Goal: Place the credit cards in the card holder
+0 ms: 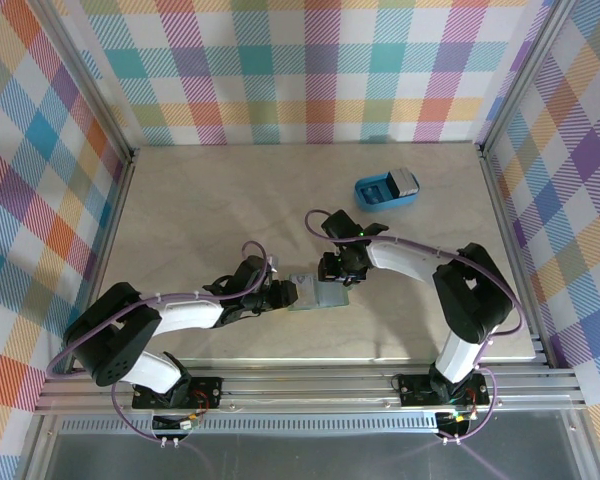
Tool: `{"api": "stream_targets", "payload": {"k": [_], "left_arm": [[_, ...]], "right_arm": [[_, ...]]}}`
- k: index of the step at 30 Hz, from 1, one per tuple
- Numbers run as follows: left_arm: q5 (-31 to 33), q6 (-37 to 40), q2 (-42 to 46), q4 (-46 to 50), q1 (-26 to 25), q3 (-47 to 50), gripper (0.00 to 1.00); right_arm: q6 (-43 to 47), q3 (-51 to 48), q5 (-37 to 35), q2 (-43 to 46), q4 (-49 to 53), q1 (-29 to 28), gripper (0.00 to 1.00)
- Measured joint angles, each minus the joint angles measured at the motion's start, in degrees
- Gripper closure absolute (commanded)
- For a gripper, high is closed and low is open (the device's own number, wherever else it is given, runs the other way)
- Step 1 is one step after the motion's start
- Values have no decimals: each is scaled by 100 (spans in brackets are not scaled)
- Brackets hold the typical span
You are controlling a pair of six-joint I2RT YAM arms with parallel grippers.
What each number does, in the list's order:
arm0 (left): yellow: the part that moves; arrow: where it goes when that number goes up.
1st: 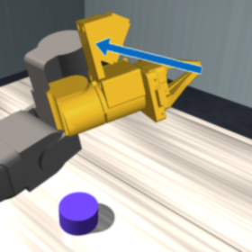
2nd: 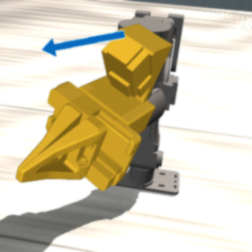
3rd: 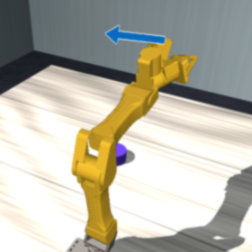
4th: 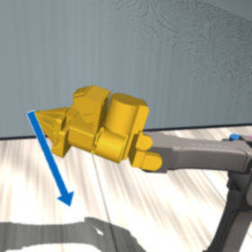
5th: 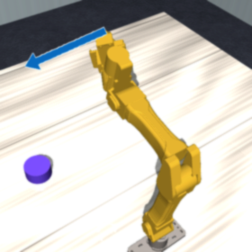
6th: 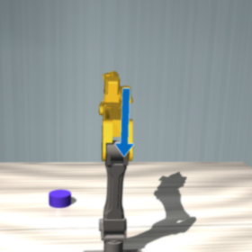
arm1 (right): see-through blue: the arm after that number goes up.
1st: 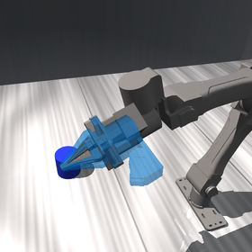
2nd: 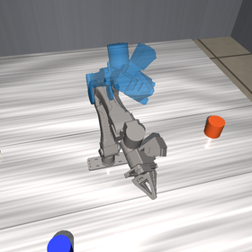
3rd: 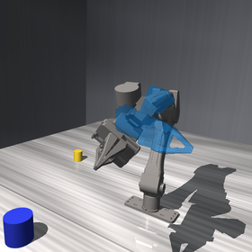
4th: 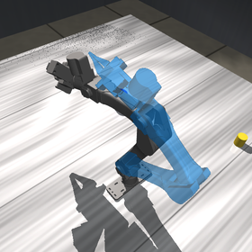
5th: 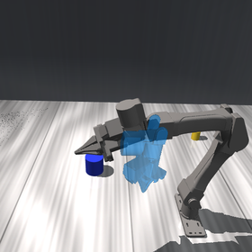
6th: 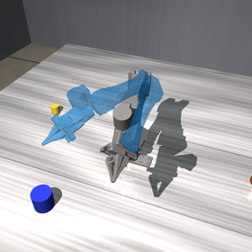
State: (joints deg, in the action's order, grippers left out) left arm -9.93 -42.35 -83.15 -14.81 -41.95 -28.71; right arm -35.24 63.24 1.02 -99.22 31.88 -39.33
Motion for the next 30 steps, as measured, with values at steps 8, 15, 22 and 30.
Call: {"api": "stream_targets", "payload": {"k": [8,15,22,30], "left_arm": [[-2,22,-15,-4,0,-168,60],[-4,20,-210,-35,0,-168,60],[-4,20,-393,-35,0,-236,60],[-4,22,-439,-39,2,-273,60]], "right_arm": [[66,0,4,-168,-9,15,50],[63,-2,101,-295,-94,39,50],[55,-96,466,-306,-358,177,50],[-31,-262,857,-227,-619,337,51]]}}
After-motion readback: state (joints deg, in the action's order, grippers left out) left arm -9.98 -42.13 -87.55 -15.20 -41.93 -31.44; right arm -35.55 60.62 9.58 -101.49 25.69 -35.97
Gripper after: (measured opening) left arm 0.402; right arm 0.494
